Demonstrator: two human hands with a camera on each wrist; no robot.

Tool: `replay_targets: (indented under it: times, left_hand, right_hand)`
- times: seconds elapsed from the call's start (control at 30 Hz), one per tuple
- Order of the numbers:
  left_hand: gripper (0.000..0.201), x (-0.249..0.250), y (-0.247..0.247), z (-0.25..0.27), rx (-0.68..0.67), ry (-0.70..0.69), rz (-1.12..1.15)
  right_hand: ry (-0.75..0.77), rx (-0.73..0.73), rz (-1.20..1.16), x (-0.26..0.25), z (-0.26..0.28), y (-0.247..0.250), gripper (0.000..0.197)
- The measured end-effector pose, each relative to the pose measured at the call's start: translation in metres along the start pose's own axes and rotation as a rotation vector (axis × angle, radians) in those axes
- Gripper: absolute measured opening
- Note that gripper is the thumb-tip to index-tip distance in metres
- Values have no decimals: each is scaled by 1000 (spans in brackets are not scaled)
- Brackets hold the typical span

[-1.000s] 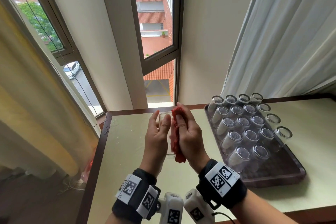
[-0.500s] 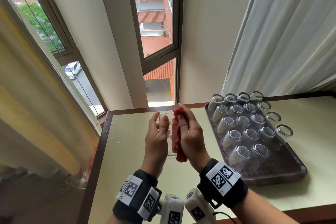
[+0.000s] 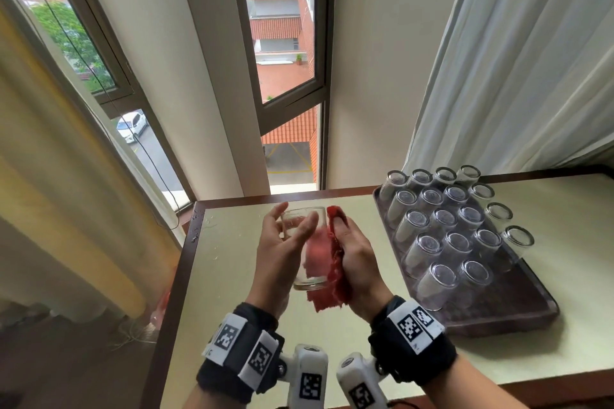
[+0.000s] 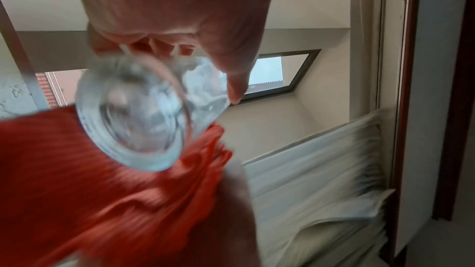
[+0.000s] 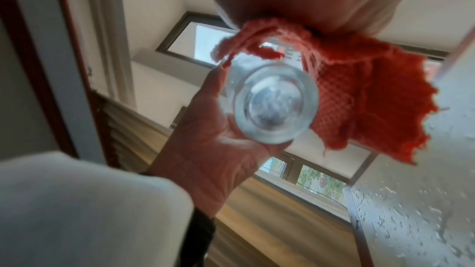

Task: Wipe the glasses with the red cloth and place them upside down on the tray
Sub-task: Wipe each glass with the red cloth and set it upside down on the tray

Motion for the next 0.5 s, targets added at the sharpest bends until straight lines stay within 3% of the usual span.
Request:
replay_targets:
  times: [0.13,0.23,0.33,0.4,0.5]
  left_hand:
    - [67,6,3,0,8,-27,42]
    - [62,0,4,3,-24,2,36]
    - [56,-8,-1,6,-112,75,-1]
    - [53,-11,-4,10,-135,105,-24]
    - [52,-13,-7,13,-91,135,12]
  right_hand:
    - [-220,-65,-252,23,5,-1,45]
    - [-213,-14,-328,19,2,9,39]
    - [-42,110,-199,1,2,27,21]
    - [174,159,1,-24,12,30,11]
    - [511,230,356,-53,31,22,21]
Point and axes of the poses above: each hand's wrist, its own z-axis away from the middle knuckle, its own y-axis out of the back of the hand, x = y × z, the point moved 9 cm from there along -z, towards the middle knuckle, and after that the axes turned 13 degrees about z, right-handed, at the moved point
